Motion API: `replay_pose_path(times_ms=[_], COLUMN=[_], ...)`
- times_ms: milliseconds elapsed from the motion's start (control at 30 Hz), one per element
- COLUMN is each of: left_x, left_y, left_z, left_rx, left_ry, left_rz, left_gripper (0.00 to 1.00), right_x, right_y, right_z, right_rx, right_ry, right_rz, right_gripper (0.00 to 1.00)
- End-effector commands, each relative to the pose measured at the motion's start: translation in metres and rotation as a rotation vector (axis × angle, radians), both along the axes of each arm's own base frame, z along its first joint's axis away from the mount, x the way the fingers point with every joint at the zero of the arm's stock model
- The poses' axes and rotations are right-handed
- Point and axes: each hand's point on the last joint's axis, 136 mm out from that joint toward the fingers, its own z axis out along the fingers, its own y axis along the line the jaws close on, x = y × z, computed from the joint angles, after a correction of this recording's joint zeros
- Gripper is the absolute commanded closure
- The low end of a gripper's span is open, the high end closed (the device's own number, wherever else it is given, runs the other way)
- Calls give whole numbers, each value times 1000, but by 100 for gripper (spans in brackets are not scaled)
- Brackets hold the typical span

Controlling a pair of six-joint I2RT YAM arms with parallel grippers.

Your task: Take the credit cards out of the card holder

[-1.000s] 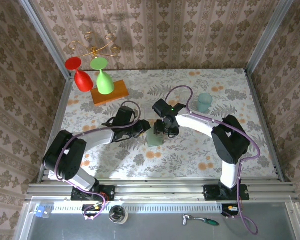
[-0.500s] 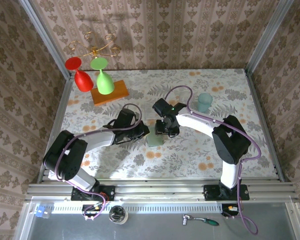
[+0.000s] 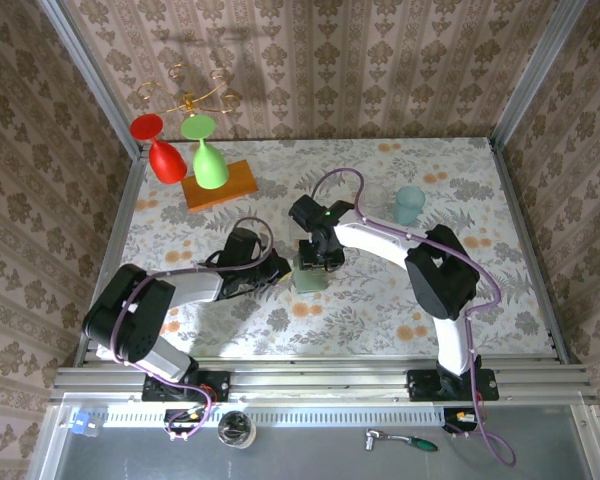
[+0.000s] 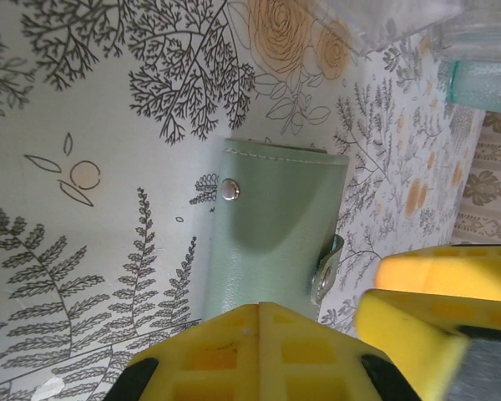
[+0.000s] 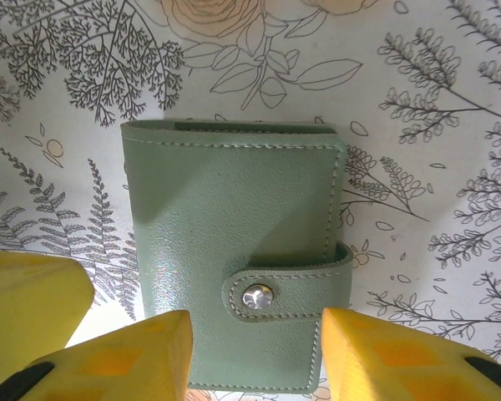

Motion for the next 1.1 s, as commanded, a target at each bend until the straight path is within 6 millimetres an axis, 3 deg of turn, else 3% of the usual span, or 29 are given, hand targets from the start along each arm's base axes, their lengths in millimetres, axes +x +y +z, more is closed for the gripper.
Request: replay_pose_path(times_ms=[0, 667, 1067], left_x=[3, 5, 6], left_y=[0, 2, -16], left_z=[11, 5, 0], left_rx=[-45, -72, -80], left_ry=[-27, -10, 20], left_rz=[13, 22, -35], left_gripper=[100, 100, 100], right_x=[-6, -9, -10], right_y=[-3, 1, -1], right_z=[-5, -30, -37], right_rx=[-64, -128, -130], right_ry=[37, 104, 107], right_rz=[37, 88, 86], right_gripper=[54, 64, 79])
